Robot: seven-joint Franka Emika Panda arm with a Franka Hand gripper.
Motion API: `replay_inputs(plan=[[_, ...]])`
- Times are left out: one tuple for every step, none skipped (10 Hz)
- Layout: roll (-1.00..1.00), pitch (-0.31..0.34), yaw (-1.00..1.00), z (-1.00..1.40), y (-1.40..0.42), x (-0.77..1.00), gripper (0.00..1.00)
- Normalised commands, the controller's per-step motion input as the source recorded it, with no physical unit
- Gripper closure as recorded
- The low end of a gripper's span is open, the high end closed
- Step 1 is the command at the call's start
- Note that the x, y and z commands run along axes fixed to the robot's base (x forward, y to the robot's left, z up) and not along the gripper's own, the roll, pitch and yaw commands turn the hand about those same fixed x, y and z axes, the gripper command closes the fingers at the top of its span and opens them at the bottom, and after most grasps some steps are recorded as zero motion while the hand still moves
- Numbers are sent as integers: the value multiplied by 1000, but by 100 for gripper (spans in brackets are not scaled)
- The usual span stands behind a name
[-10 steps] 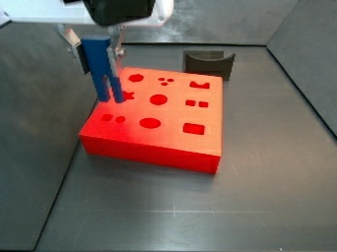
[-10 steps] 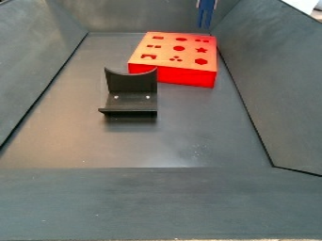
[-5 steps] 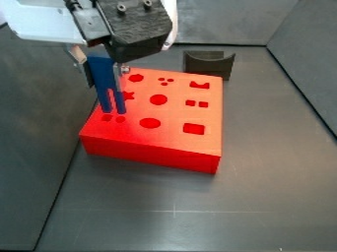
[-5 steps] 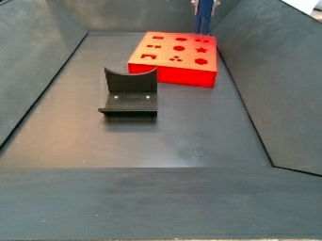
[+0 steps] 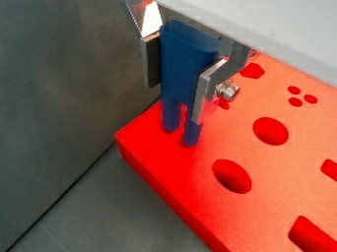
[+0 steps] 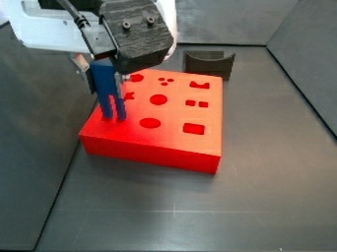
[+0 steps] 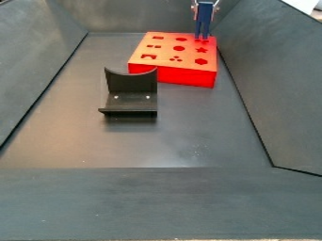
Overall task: Pick up the square-circle object. Move up. Rotate the square-circle object. Move to above the board. Insert the square-circle object.
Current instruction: Insert the square-circle object.
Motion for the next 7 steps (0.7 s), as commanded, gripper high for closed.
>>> replay_inputs(plan=[[0, 0, 0, 0, 17, 0, 100], [0, 0, 0, -17, 66, 0, 100], [0, 0, 0, -40, 77, 0, 100], [0, -27, 0, -91, 40, 0, 100], [0, -96, 0, -137, 0, -83, 100], [11, -81, 0, -117, -86, -80, 100], [20, -77, 0, -120, -126, -60, 100]])
